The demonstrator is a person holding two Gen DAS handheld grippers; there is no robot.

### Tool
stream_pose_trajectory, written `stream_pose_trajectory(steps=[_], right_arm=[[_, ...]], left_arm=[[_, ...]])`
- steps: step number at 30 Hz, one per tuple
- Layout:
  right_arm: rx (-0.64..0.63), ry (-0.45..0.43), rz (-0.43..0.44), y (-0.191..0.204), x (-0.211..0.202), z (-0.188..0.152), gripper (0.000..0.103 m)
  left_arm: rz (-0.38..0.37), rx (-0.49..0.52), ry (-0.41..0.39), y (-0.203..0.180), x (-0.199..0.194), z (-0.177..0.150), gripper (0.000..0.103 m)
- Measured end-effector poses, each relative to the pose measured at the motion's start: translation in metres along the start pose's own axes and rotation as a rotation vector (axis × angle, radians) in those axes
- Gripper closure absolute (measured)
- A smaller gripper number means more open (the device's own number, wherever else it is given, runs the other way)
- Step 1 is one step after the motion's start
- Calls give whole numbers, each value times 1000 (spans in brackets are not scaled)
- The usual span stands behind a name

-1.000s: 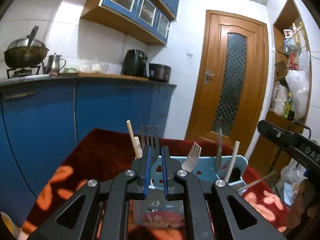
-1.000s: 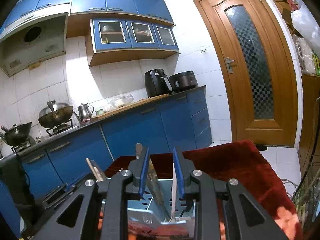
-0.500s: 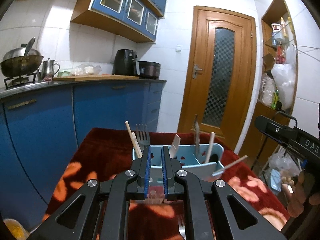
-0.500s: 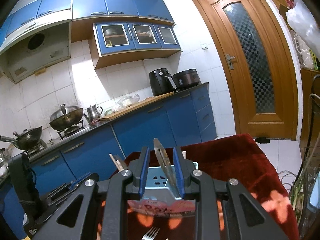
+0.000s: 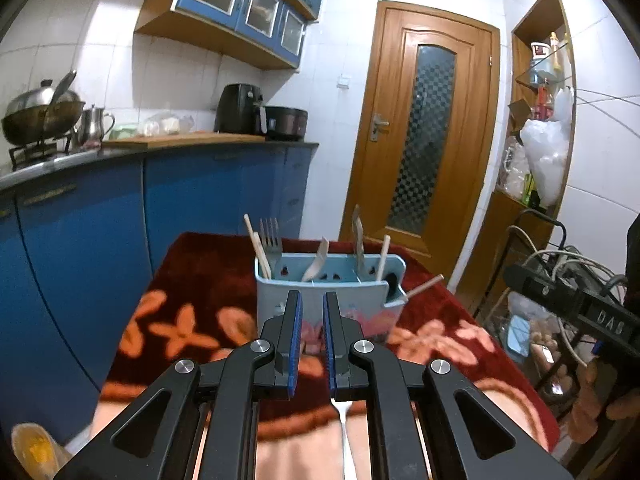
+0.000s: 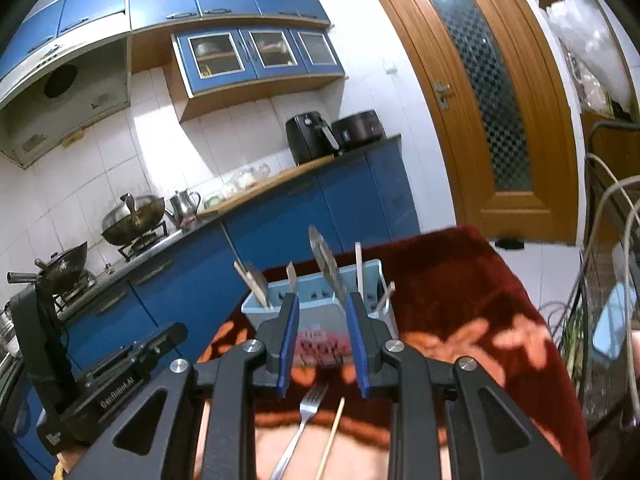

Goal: Organize utensils
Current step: 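Move both tools back down toward the last silver fork and wooden chopstick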

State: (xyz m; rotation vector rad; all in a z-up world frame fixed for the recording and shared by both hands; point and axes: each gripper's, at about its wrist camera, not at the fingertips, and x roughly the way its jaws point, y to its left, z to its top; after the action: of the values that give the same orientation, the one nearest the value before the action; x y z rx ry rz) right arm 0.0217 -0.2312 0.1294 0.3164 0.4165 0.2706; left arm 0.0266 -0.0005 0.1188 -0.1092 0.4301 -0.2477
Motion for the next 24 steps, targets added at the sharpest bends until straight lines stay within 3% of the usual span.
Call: stream_pose_trajectory(steps=[10,24], right_arm=[[1,99,-23,-4,-15,-39,76],[55,210,-72,-34,-1,-84,75]], left_arm=[[-17,41,119,-7,-4,-27,93],[-70,-26,376,-4,49,-72,93]])
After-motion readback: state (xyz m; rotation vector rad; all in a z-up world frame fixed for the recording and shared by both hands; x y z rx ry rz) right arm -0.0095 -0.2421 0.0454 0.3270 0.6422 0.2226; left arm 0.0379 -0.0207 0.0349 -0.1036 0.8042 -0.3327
